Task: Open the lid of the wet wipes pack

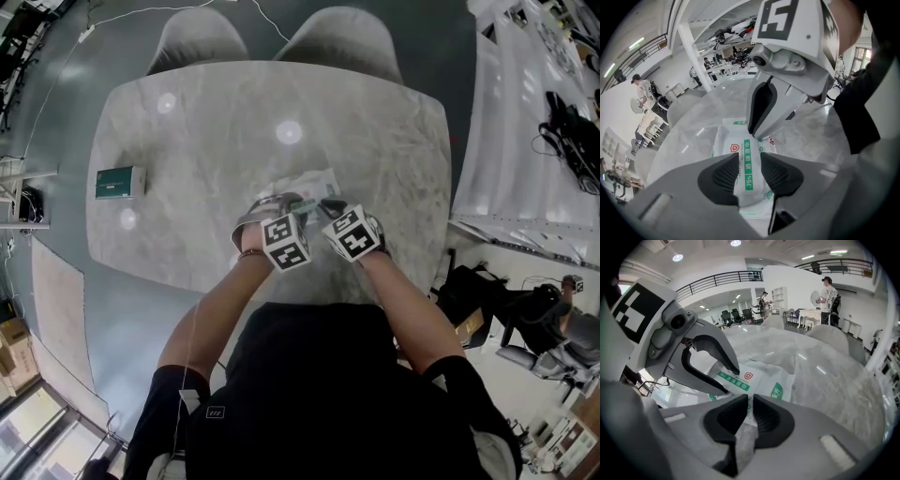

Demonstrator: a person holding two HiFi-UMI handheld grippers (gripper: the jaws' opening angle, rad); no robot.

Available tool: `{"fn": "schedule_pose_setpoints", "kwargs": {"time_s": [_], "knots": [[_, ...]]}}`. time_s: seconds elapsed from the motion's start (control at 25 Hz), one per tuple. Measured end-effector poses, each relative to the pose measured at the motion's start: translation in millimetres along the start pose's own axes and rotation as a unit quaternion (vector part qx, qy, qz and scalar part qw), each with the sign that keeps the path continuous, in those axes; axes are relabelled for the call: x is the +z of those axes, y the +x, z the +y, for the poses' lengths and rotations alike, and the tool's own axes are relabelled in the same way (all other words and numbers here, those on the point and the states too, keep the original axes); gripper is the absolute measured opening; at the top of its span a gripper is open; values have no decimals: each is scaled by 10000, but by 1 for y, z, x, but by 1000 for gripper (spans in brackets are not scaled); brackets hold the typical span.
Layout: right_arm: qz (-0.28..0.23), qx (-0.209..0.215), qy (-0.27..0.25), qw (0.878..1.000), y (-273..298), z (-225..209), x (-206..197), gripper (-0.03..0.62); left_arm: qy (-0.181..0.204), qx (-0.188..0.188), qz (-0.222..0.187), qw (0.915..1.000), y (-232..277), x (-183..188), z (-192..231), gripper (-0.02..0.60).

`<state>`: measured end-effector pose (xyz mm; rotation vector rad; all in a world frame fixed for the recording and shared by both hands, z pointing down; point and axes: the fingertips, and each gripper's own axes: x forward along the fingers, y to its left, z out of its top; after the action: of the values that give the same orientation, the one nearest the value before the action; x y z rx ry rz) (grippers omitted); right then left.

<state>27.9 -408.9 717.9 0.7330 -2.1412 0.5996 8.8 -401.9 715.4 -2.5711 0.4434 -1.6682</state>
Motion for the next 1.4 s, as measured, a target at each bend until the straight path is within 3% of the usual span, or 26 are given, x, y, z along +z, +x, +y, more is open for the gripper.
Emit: {"fn": "schedule_pose_setpoints", "kwargs": {"time_s": [0.32,0.6,0.96,1.2,1.4], "knots": [[-40,-56,20,10000,3,1,-1,35,-234,-259,-180,9992,-10,2,2,135],[-111,-72,185,9997,1,1,-2,37,-336,-77,-542,9979,-35,14,17,117],[-265,-128,230,9993,3,-4,-4,37,-854,239,-638,9940,-54,-8,71,38],[-338,-135,286,9989,6,-3,-4,37,-1608,111,-767,9840,-40,-25,93,38],[-315,-128,293,9990,8,-3,-3,37,-1919,118,-764,9784,-27,-36,105,48]]}}
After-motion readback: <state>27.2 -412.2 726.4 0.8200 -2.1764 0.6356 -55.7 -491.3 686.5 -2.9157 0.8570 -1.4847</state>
